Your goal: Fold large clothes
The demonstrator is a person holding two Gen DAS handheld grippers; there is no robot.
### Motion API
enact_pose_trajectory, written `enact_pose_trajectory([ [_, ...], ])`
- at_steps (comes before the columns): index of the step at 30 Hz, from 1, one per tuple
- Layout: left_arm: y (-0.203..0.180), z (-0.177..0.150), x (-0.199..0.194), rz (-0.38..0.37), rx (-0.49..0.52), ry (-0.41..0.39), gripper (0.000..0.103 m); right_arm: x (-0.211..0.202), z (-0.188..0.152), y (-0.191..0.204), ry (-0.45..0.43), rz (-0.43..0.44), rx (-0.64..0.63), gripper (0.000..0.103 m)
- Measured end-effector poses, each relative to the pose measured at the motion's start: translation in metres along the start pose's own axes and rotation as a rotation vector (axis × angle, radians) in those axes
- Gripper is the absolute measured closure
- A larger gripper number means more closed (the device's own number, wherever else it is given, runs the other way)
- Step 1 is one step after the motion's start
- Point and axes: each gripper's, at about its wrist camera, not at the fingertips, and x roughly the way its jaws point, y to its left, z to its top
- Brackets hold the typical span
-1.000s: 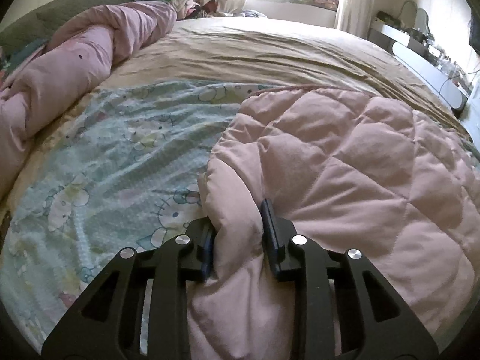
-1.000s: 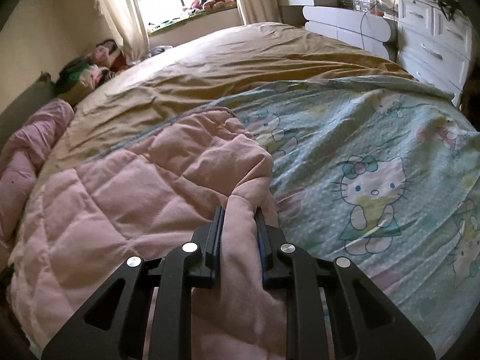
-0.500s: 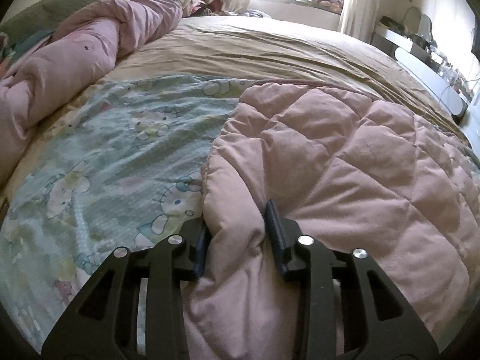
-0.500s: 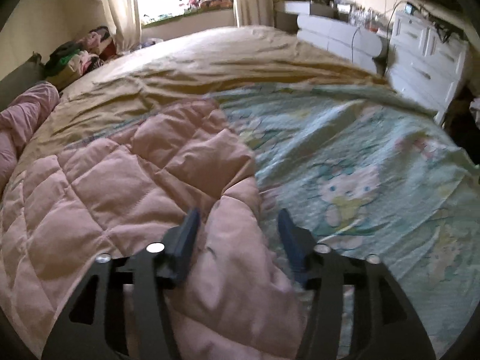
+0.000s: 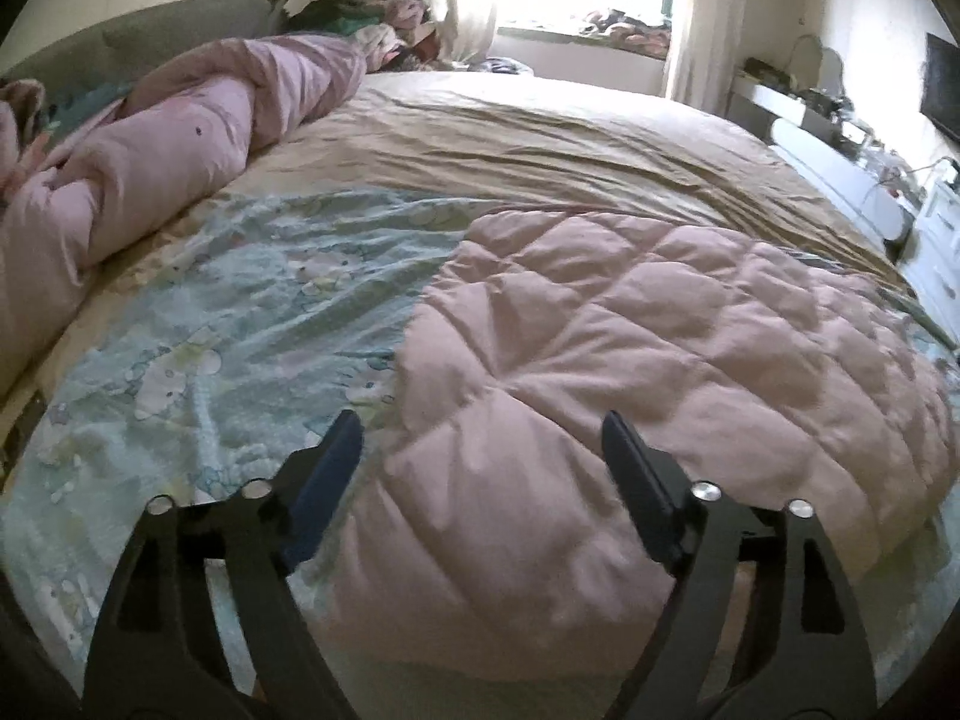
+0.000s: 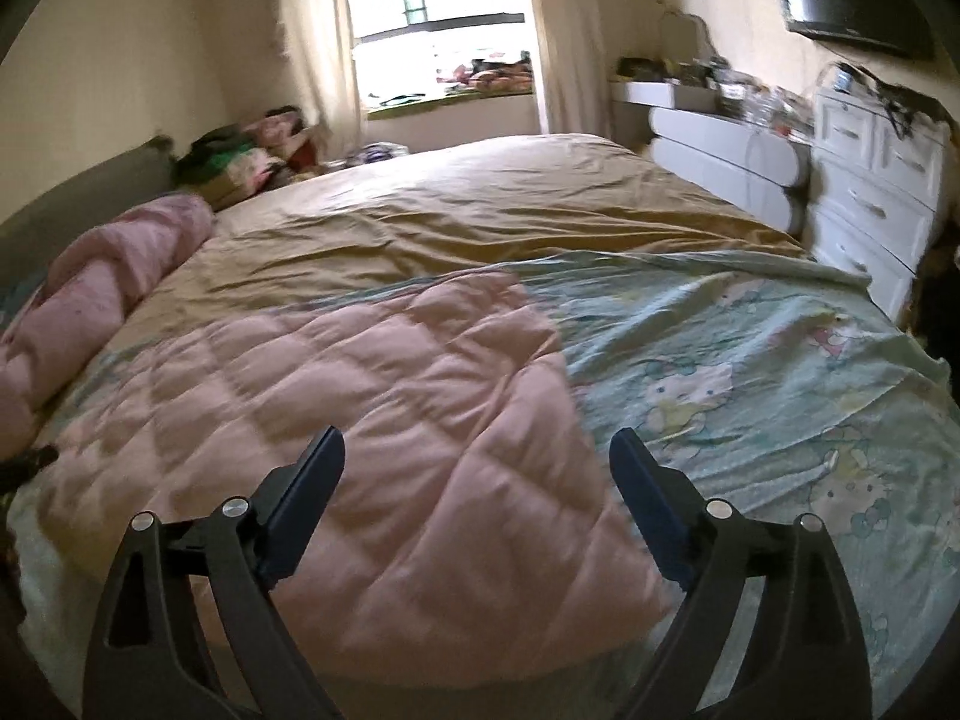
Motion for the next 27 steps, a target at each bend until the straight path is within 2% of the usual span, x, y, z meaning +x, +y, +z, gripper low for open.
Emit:
enact_pose_trajectory([
  [4,-0.016,-0.011,-0.013,-0.012,0.029,-0.007,0.021,-0.014,-0.014,0.019,0.009,0.025,-0.07,0.013],
  [7,-0.025,-0.021,-0.011,-0.01,0.045,0.02,0.019,-0.01,-0.023,0.034,0.053,0.049,-0.098,0.012],
  [9,-0.028,-0.027,-0.004,-0.006,0.046,0.045,0.019,-0.002,-0.029,0.04,0.093,0.057,-0.109,0.011],
  [12,-0.029,-0.036,0.008,0.01,0.039,0.074,0.015,0.024,-0.044,0.047,0.214,0.022,-0.124,0.01],
  [13,-0.029,-0.038,0.01,0.011,0.037,0.079,0.014,0.031,-0.049,0.046,0.231,0.026,-0.102,0.005],
  [16,-0.028,-0.04,0.016,0.018,0.039,0.086,0.009,0.043,-0.056,0.037,0.247,0.039,-0.043,0.004],
  [20,-0.025,-0.043,0.018,0.006,0.027,0.088,0.008,0.045,-0.057,0.042,0.247,0.029,-0.056,0.004],
  [23,-0.02,-0.042,0.009,-0.006,0.009,0.084,0.008,0.035,-0.053,0.04,0.237,0.05,-0.039,0.004],
  [27,-0.012,-0.042,-0.005,-0.007,-0.022,0.083,0.008,0.009,-0.048,0.027,0.179,0.037,-0.011,0.004],
])
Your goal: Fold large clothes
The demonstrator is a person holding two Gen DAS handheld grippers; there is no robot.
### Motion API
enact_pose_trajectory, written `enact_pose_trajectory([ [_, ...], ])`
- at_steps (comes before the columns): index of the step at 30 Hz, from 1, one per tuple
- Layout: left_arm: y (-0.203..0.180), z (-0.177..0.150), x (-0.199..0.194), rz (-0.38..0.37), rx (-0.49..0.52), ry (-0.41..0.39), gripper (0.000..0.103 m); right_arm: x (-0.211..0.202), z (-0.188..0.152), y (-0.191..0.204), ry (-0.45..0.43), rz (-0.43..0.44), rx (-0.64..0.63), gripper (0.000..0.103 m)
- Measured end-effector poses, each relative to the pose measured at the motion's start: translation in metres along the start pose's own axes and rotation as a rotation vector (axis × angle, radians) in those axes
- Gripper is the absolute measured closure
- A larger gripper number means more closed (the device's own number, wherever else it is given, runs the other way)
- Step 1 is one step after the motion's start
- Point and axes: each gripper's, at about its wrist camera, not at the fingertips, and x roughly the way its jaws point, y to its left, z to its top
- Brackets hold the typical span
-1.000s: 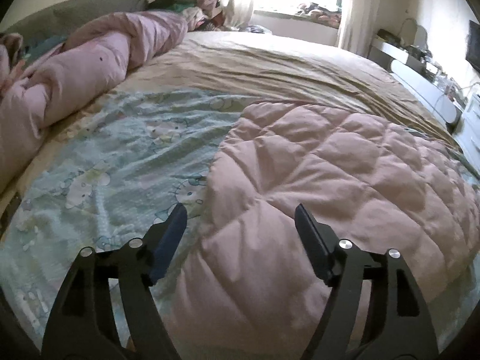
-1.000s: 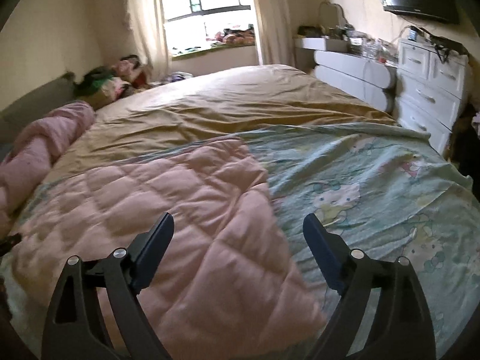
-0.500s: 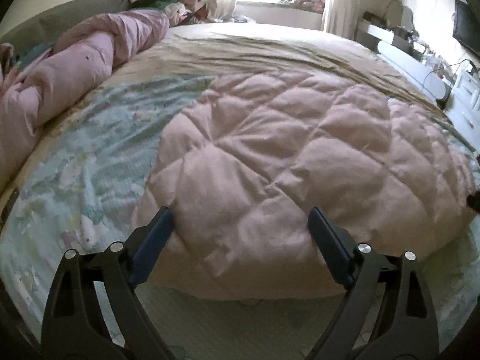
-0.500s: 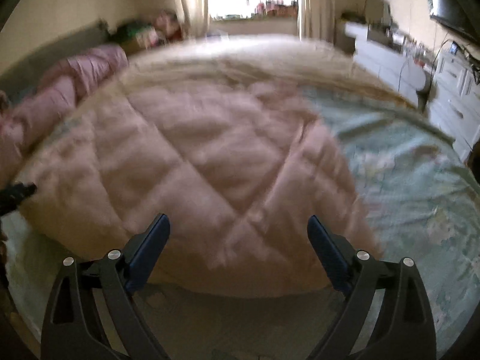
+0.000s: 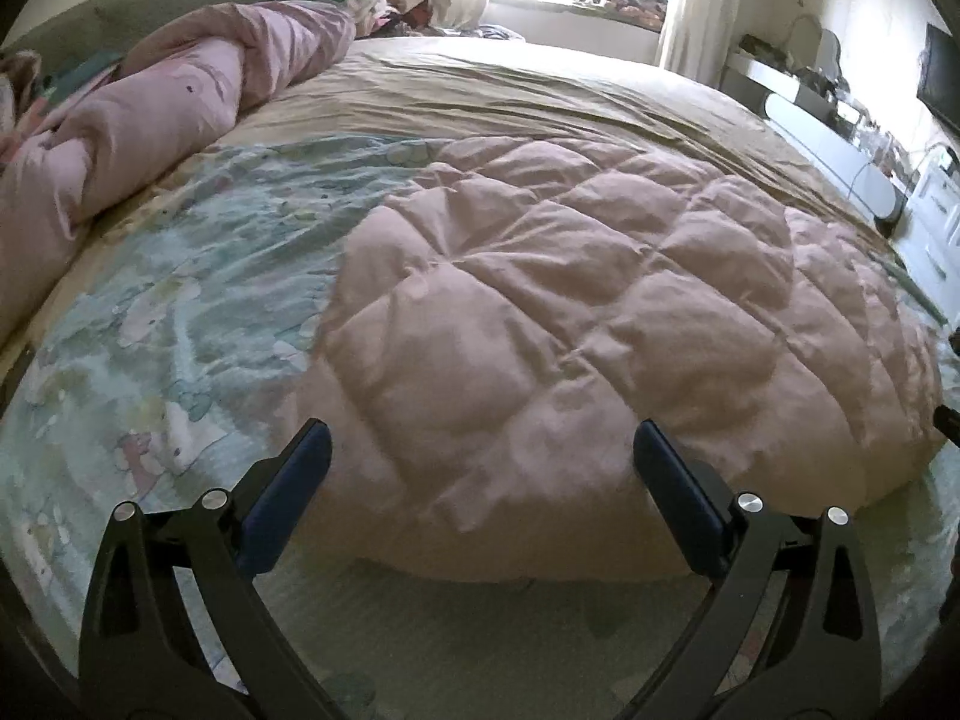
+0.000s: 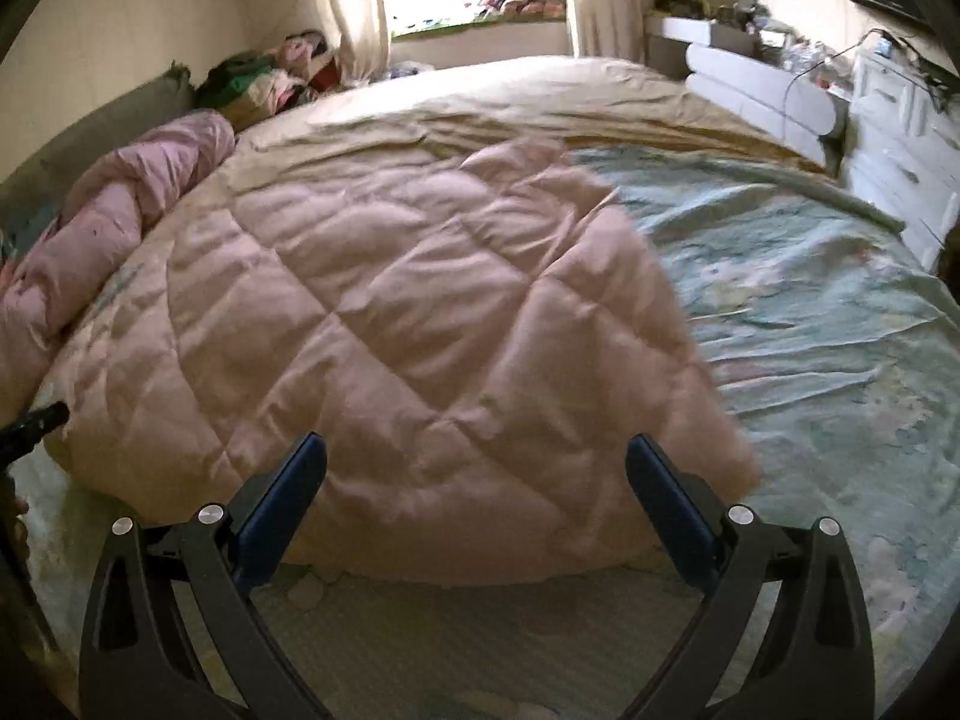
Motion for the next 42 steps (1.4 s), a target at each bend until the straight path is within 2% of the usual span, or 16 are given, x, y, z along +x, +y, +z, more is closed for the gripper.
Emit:
enact_pose_trajectory([
  [7,0.027,-0.008,-0.018,0.003,-0.061,-0.003,0.008,-0.018,-0.009,-0.032,-0.002,-0.002,0.086,0.004],
  [12,0.05,-0.018,-0.015,0.018,-0.113,0.02,0.008,-0.016,-0.022,-0.054,0.028,-0.022,0.178,0.004],
  [16,0.071,-0.027,-0.004,0.002,-0.191,0.053,0.008,-0.009,-0.032,-0.065,0.067,-0.015,0.239,0.004],
  [19,0.078,-0.028,0.002,-0.05,-0.243,0.075,0.008,-0.002,-0.034,-0.069,0.088,0.006,0.272,0.004],
  [25,0.075,-0.021,0.025,-0.219,-0.355,0.134,0.008,0.016,-0.029,-0.065,0.143,0.073,0.311,0.004],
  [32,0.081,-0.014,0.06,-0.322,-0.491,0.192,0.008,0.046,-0.026,-0.079,0.192,0.217,0.477,0.004],
  [38,0.091,-0.015,0.088,-0.421,-0.622,0.236,0.008,0.058,-0.02,-0.088,0.173,0.301,0.53,0.004],
  [42,0.089,-0.016,0.093,-0.451,-0.648,0.213,0.008,0.063,-0.017,-0.095,0.16,0.357,0.592,0.004],
])
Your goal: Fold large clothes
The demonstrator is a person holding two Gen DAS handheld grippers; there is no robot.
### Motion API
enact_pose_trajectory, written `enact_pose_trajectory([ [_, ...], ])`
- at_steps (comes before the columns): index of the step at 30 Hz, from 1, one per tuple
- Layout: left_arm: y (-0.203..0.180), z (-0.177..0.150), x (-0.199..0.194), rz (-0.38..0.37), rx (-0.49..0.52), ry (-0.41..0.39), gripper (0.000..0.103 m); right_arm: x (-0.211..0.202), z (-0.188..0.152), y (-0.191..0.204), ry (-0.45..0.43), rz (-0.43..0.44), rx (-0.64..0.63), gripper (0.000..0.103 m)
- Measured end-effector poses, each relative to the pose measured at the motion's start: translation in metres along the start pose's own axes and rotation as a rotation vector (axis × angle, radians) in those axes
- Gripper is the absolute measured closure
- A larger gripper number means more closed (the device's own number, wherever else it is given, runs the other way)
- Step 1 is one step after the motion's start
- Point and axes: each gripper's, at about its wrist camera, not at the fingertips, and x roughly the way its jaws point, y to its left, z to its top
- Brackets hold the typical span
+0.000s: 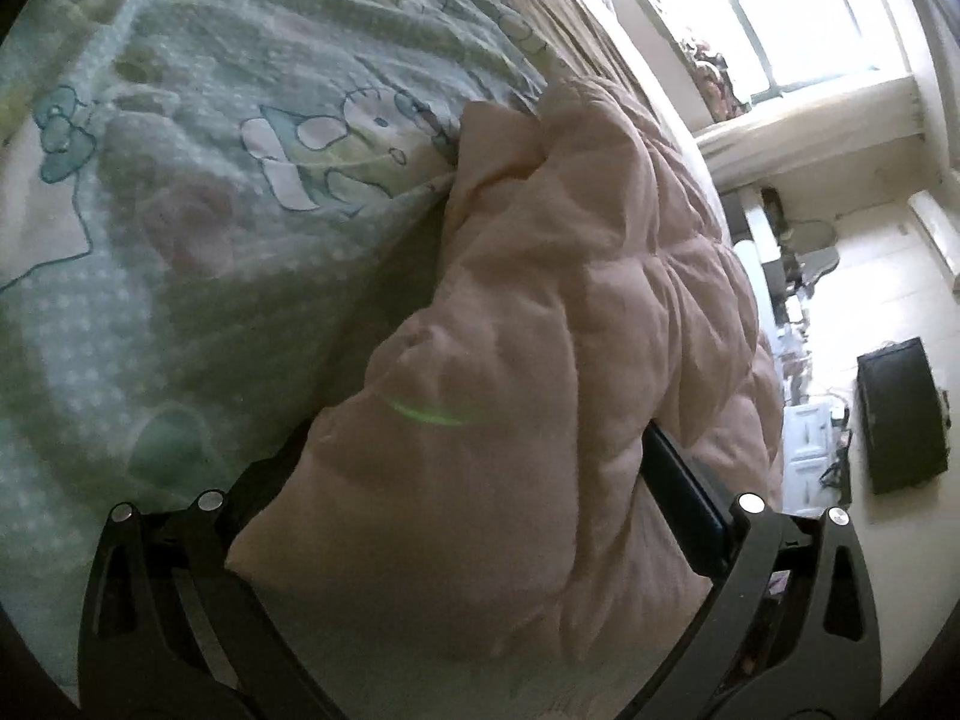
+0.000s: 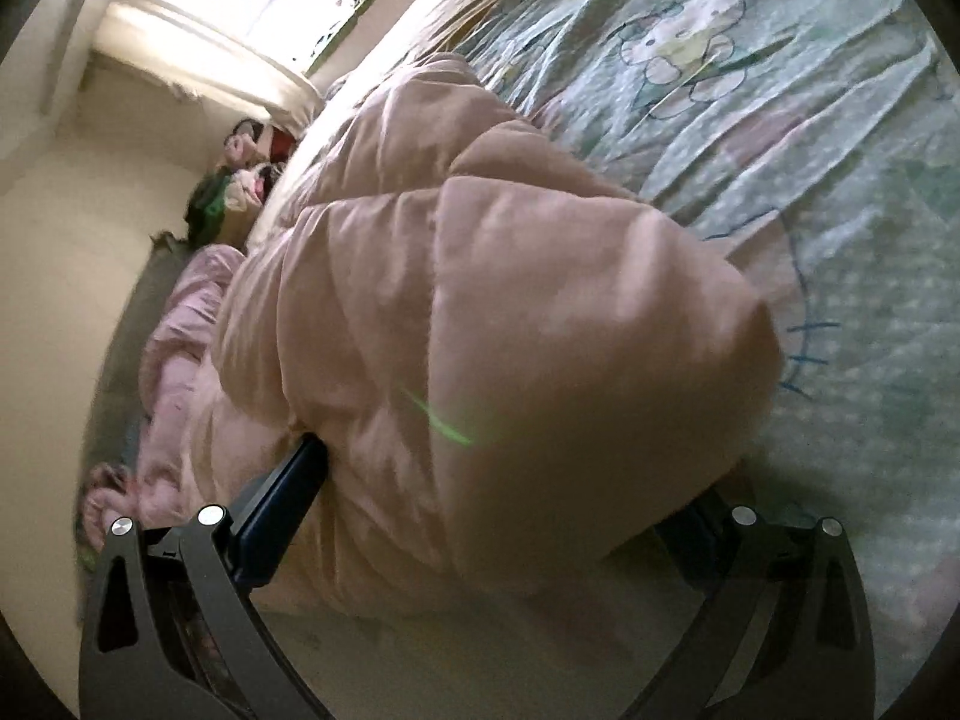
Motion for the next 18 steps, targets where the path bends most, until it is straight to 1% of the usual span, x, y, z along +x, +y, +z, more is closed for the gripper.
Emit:
enact_pose_trajectory([
  [2,0.0,-0.001,0.001,-0.015,-0.006,-0.014,0.008,0.0,0.004,-0.005,-0.002,0.042,0.038,0.004],
  [4,-0.002,-0.002,0.002,-0.012,-0.007,-0.025,0.008,-0.003,0.01,-0.012,-0.004,0.094,0.092,0.004],
  [5,-0.002,-0.001,0.002,-0.011,-0.005,-0.026,0.008,-0.008,0.012,-0.018,-0.015,0.143,0.147,0.004],
  [7,-0.002,-0.001,0.001,-0.007,0.003,-0.025,0.008,-0.013,0.016,-0.03,-0.023,0.208,0.248,0.004],
  [8,-0.005,0.002,0.004,-0.003,0.007,-0.024,0.008,-0.013,0.017,-0.034,-0.022,0.204,0.274,0.004],
  [9,-0.007,0.002,0.004,0.004,0.015,-0.024,0.008,-0.011,0.019,-0.032,-0.012,0.176,0.273,0.004],
  [10,-0.01,0.002,0.005,0.011,0.021,-0.025,0.008,-0.01,0.02,-0.029,-0.009,0.149,0.254,0.005],
  [11,-0.013,0.004,0.007,0.015,0.025,-0.027,0.008,-0.009,0.02,-0.021,-0.012,0.096,0.208,0.007],
  [12,-0.016,0.005,0.007,0.022,0.032,-0.03,0.009,-0.008,0.019,-0.011,-0.021,0.038,0.145,0.016],
  [13,-0.019,0.006,0.007,0.03,0.044,-0.033,0.01,-0.008,0.017,-0.003,-0.037,0.002,0.099,0.03],
  [14,-0.025,0.007,0.007,0.034,0.058,-0.039,0.016,-0.01,0.014,0.005,-0.063,-0.022,0.05,0.038],
  [15,-0.031,0.006,0.006,0.043,0.083,-0.046,0.023,-0.016,0.012,0.012,-0.094,-0.025,-0.003,0.052],
  [16,-0.039,0.006,0.004,0.06,0.117,-0.058,0.027,-0.02,0.011,0.017,-0.111,-0.024,-0.039,0.061],
  [18,-0.054,0.005,0.0,0.101,0.183,-0.076,0.042,-0.027,0.006,0.034,-0.141,-0.042,-0.14,0.068],
])
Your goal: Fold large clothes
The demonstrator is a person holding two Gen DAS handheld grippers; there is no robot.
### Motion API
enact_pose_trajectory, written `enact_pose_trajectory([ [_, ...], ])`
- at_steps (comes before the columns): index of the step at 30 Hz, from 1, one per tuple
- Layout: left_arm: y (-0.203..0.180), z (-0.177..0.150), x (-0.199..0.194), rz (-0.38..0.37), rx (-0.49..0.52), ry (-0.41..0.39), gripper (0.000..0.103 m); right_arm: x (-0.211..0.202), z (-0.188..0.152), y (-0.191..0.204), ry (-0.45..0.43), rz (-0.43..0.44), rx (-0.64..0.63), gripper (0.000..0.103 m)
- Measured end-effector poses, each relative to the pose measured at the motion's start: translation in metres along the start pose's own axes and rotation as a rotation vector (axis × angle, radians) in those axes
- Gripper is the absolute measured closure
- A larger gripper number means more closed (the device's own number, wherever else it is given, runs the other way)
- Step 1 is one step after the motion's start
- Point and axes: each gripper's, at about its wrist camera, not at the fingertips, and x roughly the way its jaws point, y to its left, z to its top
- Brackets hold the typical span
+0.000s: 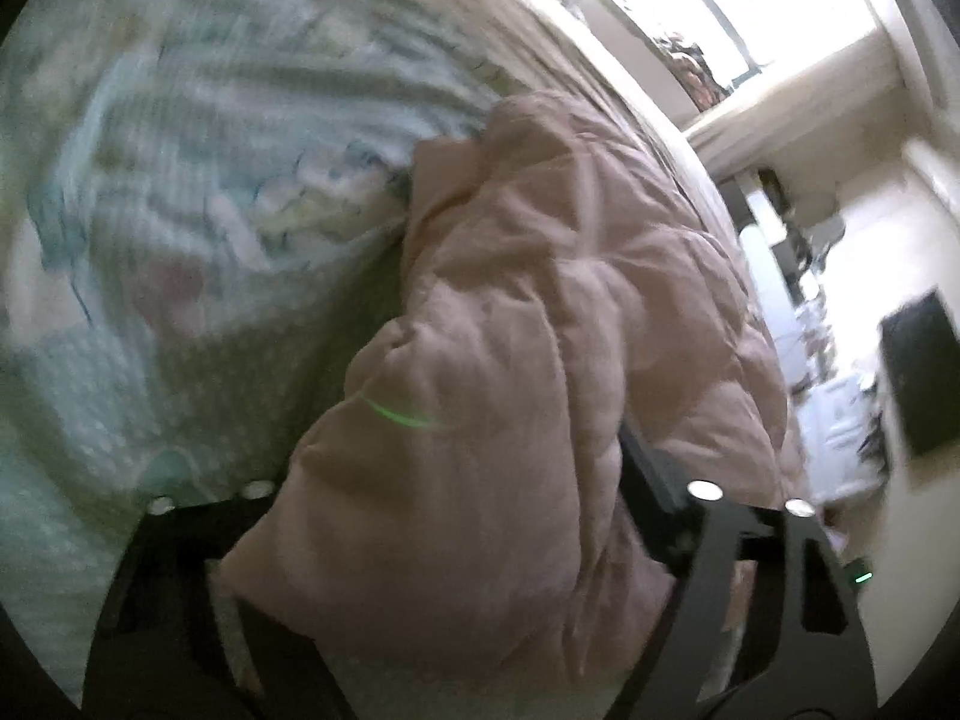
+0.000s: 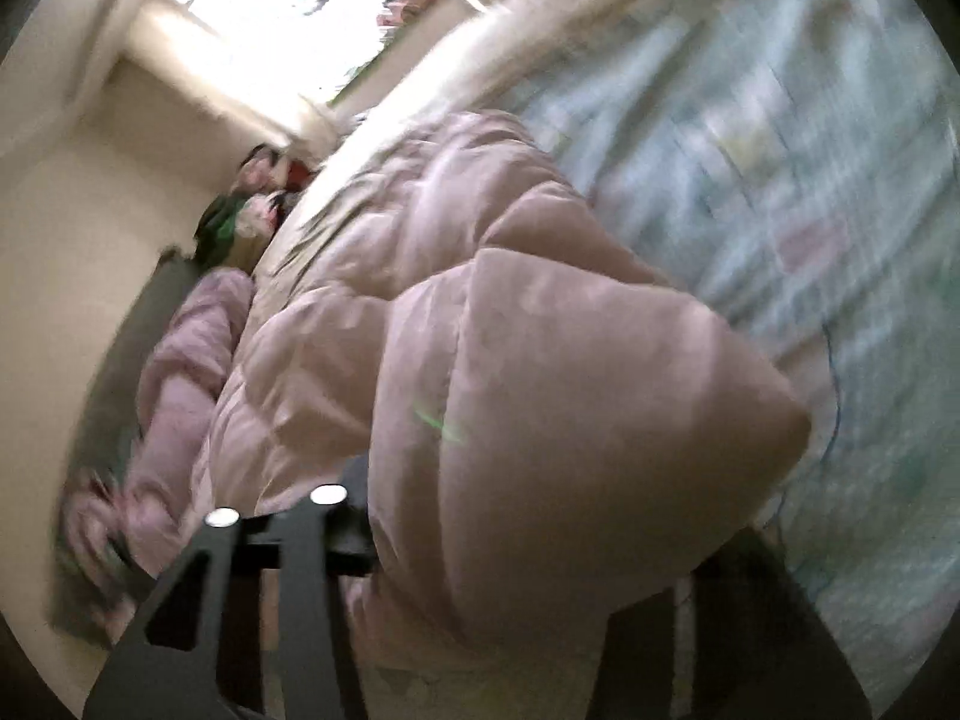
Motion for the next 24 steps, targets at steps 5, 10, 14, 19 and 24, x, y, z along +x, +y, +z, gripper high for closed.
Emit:
enact_pose_trajectory([
  [5,-0.042,0.006,-0.018,0.081,0.165,-0.054,0.06,-0.025,-0.005,0.056,-0.083,-0.084,-0.288,0.075],
  [10,-0.074,0.007,-0.043,0.084,0.278,-0.11,0.064,-0.049,-0.022,0.112,-0.172,-0.11,-0.558,0.077],
  [14,-0.082,-0.006,-0.07,0.065,0.33,-0.135,0.064,-0.071,-0.046,0.14,-0.235,-0.1,-0.732,0.077],
  [19,-0.062,-0.043,-0.09,0.053,0.349,-0.122,0.064,-0.104,-0.083,0.122,-0.256,-0.069,-0.808,0.077],
  [24,-0.053,-0.073,-0.103,0.064,0.365,-0.128,0.064,-0.129,-0.112,0.089,-0.245,-0.073,-0.751,0.077],
])
